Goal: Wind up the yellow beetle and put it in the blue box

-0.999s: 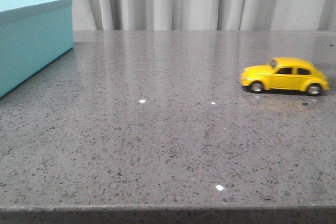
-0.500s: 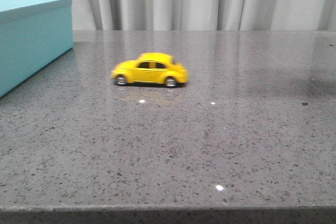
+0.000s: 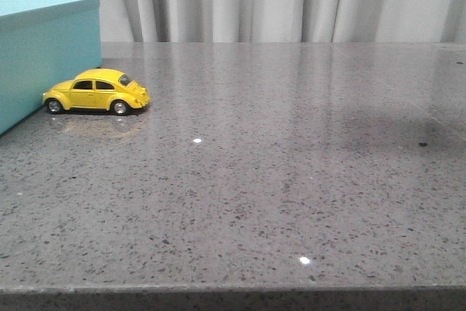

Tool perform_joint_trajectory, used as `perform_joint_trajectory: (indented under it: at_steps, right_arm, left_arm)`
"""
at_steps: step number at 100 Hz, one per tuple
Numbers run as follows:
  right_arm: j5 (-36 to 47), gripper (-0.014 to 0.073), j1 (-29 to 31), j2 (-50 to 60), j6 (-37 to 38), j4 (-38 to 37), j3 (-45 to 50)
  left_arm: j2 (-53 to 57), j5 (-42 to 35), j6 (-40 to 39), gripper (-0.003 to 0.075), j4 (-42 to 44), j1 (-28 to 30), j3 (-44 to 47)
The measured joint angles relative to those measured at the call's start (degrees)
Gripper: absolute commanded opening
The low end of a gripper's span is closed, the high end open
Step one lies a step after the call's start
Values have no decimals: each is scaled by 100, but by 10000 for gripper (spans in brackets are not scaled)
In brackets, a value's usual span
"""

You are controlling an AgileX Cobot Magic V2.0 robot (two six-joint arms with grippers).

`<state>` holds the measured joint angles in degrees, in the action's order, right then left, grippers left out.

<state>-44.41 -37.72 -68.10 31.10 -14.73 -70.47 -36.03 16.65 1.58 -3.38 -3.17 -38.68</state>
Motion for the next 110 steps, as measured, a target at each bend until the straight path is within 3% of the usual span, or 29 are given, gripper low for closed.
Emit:
perform_joint_trajectory:
  at_steps: [21, 39, 55, 71, 80, 110]
  right_arm:
    - [656, 529, -7, 776, 0, -23, 694]
    - [690, 529, -7, 1242, 0, 15, 1060]
    - [690, 529, -7, 1498, -8, 131, 1099]
    - [782, 529, -7, 1638, -8, 143, 1099]
    - [792, 529, -7, 1647, -8, 154, 1099]
    - [792, 529, -7, 1647, -8, 175, 1099]
  left_arm:
    - [-905, 864, 878, 411, -226, 0, -927]
    - [-1893, 1985, 2143, 412, -1005, -156, -1946]
    - [-2844, 2886, 3134, 416, -1203, -476, -2918]
    - [-3716, 3611, 3888, 510, -1228, -870, -3840]
    - [-4126, 3775, 4241, 547, -1228, -1138, -4229]
    - [-5100, 3973, 5227, 548, -993, -1852, -4583]
